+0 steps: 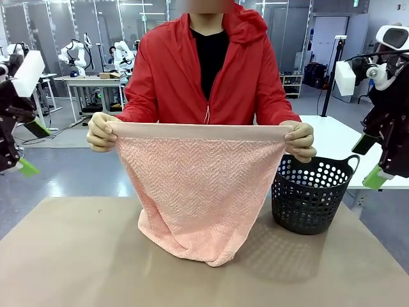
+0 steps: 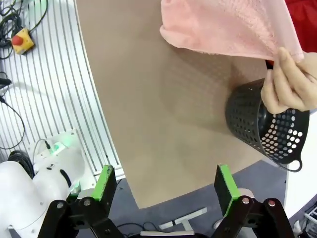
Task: Fold the towel.
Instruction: Grab the top end of the 100 cm Hotel Towel extended by the human.
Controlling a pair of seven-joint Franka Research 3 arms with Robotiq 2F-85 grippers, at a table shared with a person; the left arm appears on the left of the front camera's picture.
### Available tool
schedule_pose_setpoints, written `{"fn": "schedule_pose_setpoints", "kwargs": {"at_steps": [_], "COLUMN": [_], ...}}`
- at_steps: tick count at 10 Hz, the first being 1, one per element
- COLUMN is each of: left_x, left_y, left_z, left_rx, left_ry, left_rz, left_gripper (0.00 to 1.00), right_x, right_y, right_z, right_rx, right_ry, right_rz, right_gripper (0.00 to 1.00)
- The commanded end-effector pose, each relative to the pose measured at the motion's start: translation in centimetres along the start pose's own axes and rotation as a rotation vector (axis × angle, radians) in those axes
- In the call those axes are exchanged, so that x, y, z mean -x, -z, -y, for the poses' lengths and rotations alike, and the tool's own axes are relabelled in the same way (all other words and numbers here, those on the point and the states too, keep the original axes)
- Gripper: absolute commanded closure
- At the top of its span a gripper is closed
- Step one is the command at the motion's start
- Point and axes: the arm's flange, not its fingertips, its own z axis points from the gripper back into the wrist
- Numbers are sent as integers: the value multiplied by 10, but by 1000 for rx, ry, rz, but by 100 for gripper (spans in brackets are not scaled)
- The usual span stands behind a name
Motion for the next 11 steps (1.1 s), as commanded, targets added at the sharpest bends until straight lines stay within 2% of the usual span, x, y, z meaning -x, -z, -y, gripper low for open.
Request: {"fn": "schedule_pose_setpoints", "kwargs": {"at_steps": [1, 5, 6, 7, 9, 11], "left_x": [-9, -4, -26, -52, -96, -129], "left_y": [-4, -2, -18, -23, -20, -7], "left_z": [-1, 2, 4, -10, -27, -38], "left_rx": [-13, 7, -61, -81, -115, -94], "left_ry": [20, 22, 140, 175, 254, 299], "left_rz": [-7, 5, -24, -31, -86, -120], "left_gripper": [0, 0, 0, 0, 0, 0], "right_x": [4, 4, -17, -47, -91, -120], "right_y": [-7, -6, -22, -38, -58, -55], "right_z": [3, 3, 0, 8, 13, 32], "right_rx": [10, -3, 81, 168, 235, 264], "right_ry": [12, -8, -97, -121, -209, -226], "right_rz": [10, 18, -7, -44, -73, -108], "right_gripper": [0, 0, 0, 0, 0, 0]}}
